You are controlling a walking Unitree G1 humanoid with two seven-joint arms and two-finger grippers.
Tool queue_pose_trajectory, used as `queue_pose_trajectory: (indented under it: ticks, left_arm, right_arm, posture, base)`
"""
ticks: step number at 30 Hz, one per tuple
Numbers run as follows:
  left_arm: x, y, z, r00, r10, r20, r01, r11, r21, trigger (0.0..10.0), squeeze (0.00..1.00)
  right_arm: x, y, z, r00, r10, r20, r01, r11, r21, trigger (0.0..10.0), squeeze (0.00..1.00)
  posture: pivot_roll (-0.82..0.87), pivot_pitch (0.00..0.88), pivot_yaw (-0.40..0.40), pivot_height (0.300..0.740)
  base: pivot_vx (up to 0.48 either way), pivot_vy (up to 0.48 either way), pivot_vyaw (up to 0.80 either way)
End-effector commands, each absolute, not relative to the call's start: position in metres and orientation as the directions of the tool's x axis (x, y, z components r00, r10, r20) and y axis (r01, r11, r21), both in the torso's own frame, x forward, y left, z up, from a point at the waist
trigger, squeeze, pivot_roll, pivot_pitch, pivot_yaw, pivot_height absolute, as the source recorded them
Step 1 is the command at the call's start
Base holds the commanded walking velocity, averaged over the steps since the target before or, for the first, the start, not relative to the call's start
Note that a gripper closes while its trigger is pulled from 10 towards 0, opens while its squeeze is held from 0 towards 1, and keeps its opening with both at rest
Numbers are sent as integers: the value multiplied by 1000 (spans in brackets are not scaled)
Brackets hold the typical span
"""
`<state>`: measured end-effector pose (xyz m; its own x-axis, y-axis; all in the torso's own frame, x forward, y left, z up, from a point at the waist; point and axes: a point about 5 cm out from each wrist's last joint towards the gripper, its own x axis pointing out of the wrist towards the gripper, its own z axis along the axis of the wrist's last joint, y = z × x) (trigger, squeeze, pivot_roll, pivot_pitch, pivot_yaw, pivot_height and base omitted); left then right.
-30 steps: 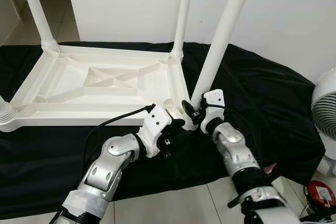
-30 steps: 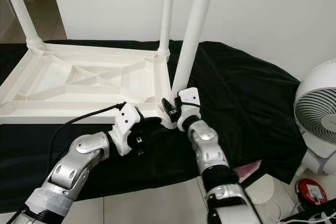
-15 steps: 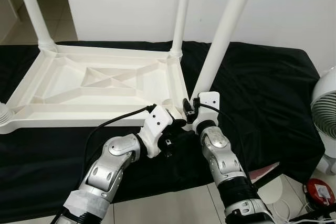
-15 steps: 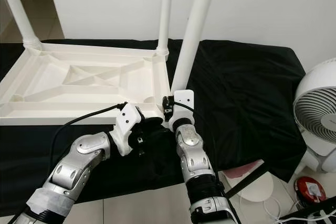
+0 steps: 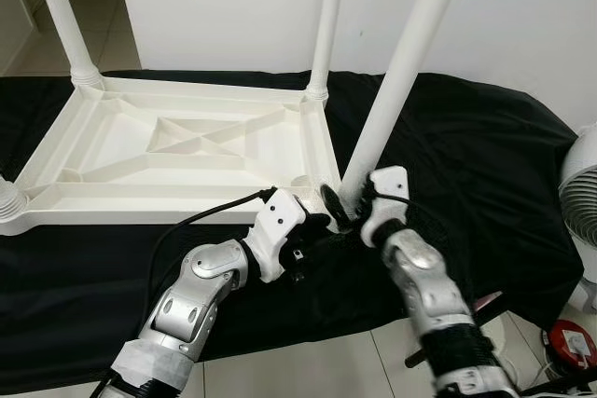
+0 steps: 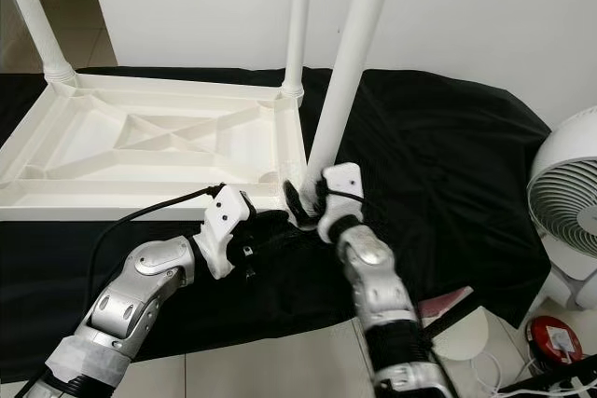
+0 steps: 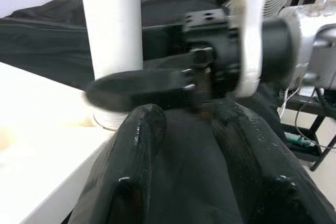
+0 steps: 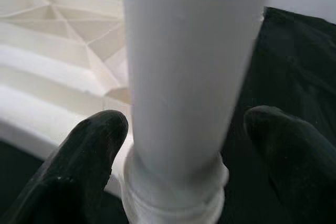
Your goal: Building children table
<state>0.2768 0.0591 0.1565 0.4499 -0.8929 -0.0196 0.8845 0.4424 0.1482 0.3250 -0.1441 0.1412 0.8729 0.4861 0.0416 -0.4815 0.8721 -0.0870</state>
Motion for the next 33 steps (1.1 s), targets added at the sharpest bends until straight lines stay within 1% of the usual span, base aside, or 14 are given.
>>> queue_pose_trajectory:
  ticks: [1,4,7,18,19,29,33]
  left_arm:
    - [278,58,156,482,-876,-12,867,475,153,10000,0]
    - [279,57,156,478,-878,-11,868,471,155,10000,0]
    - [279,56,157,474,-881,-9,870,467,159,10000,0]
    - [279,57,157,478,-878,-7,867,470,164,10000,0]
    - [279,57,158,479,-878,-6,866,472,167,10000,0]
    - [278,56,157,481,-877,-3,865,473,166,10000,0]
    - [277,55,156,473,-881,-5,870,466,162,10000,0]
  right_arm:
    - [326,-152,137,830,558,13,-553,825,-116,10000,0]
    - [331,-154,139,810,587,-5,-582,802,-134,10000,0]
    - [341,-148,141,785,619,-29,-617,774,-144,10000,0]
    - [352,-135,135,721,687,-88,-692,705,-157,10000,0]
    - [355,-134,132,714,691,-110,-699,697,-158,0,0]
    - [353,-136,128,699,706,-118,-715,683,-151,0,0]
    - [350,-144,123,722,683,-112,-692,710,-128,0,0]
  posture:
    - [37,21,-81,740]
    - [37,16,-78,740]
    - [42,12,-78,740]
    - [56,0,-82,740]
    - [63,0,-88,740]
    - [61,0,-91,740]
    - [54,0,-92,740]
  base:
    - [0,0,0]
    - [0,0,0]
    - [0,0,0]
    - [0,0,0]
    - [0,0,0]
    - [0,0,0]
    - [0,0,0]
